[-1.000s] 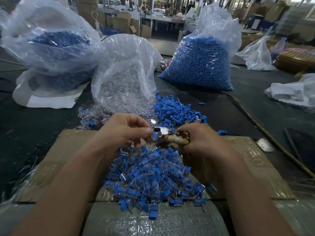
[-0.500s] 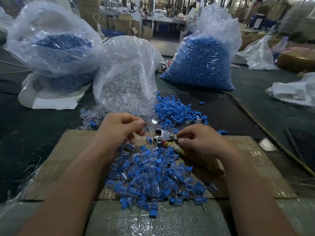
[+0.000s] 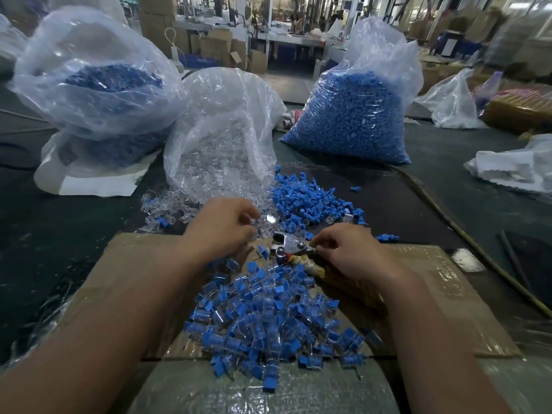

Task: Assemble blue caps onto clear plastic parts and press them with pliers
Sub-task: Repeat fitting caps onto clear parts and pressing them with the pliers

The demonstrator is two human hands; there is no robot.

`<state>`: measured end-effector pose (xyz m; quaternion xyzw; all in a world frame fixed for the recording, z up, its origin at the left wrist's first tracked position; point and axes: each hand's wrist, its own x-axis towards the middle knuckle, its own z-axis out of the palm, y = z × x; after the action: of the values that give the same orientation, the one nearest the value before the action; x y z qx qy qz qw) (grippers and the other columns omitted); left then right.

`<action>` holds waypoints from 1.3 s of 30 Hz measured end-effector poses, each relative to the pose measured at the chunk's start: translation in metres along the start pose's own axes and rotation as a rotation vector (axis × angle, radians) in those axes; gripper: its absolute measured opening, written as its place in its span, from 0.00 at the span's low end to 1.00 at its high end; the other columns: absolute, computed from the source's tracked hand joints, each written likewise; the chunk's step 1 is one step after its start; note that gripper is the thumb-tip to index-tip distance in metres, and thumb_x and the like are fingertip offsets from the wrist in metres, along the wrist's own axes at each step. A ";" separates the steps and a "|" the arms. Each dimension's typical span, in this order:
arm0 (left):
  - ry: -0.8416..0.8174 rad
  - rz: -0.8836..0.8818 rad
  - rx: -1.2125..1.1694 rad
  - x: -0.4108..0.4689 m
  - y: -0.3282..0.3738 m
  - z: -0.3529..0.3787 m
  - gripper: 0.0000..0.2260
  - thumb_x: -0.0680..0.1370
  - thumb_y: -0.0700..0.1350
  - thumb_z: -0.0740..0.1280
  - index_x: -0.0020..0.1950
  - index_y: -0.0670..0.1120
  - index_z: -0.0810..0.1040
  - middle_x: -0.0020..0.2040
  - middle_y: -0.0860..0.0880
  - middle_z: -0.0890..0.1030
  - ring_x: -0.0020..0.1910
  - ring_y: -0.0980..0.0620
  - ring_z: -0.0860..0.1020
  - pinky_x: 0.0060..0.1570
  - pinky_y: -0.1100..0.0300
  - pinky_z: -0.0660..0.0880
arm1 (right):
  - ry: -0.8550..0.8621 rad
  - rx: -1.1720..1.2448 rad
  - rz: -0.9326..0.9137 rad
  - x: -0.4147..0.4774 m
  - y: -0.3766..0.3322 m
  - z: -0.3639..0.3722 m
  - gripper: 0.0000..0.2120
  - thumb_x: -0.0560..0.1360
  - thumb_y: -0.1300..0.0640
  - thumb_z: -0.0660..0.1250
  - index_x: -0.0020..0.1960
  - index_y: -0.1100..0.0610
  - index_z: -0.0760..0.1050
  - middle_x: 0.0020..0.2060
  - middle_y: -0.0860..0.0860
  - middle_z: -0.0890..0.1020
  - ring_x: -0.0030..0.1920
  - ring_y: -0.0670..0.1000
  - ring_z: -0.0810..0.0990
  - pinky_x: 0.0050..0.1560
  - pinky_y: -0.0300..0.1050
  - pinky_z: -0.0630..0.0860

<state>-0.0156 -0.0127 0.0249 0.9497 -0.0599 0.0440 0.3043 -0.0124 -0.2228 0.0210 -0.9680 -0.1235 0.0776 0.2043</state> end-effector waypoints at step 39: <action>0.204 -0.061 -0.623 -0.032 0.012 0.009 0.11 0.74 0.36 0.67 0.37 0.51 0.75 0.33 0.50 0.80 0.32 0.55 0.79 0.34 0.65 0.79 | 0.190 0.011 0.090 0.029 -0.001 0.016 0.06 0.74 0.50 0.67 0.46 0.51 0.80 0.39 0.43 0.77 0.38 0.42 0.73 0.40 0.41 0.69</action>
<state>-0.0488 -0.0246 0.0207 0.8031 -0.0112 0.1093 0.5857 0.0114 -0.2081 0.0039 -0.9744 -0.0597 -0.0049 0.2165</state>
